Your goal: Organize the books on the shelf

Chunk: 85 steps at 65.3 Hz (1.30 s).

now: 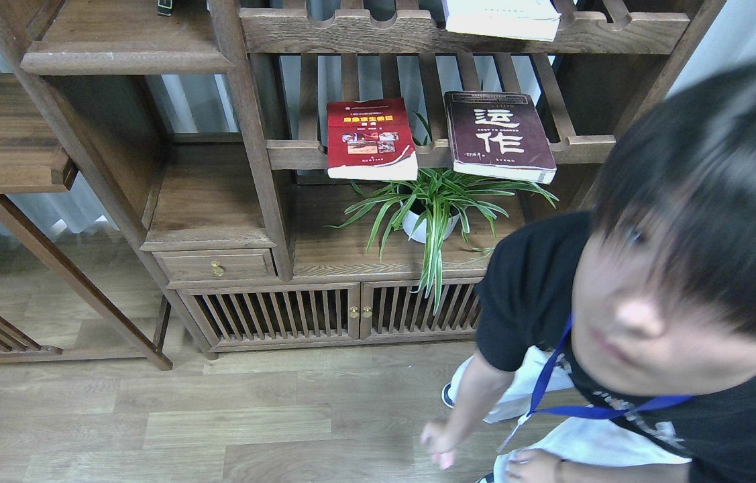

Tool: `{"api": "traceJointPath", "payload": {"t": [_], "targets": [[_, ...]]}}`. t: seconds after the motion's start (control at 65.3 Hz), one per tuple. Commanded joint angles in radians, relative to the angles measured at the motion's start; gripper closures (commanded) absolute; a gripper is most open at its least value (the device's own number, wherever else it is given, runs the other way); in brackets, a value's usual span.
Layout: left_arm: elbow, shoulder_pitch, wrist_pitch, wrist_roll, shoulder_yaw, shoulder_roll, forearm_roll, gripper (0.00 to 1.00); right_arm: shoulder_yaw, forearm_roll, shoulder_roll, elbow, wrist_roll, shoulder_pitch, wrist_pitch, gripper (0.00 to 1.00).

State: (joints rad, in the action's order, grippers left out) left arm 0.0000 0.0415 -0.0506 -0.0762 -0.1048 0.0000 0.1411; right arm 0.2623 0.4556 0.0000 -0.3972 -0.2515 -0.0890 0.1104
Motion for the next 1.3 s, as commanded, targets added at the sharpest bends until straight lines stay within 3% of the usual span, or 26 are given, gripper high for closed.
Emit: {"api": "traceJointPath", "payload": {"t": [0.0, 1.286], "targets": [[0.095, 0.000, 0.000, 0.000, -0.001, 0.000, 0.000, 0.00, 0.000, 0.000, 0.000, 0.000, 0.000, 0.000, 0.000, 0.01], [0.095, 0.000, 0.000, 0.000, -0.001, 0.000, 0.000, 0.00, 0.000, 0.000, 0.000, 0.000, 0.001, 0.000, 0.000, 0.01]]}}
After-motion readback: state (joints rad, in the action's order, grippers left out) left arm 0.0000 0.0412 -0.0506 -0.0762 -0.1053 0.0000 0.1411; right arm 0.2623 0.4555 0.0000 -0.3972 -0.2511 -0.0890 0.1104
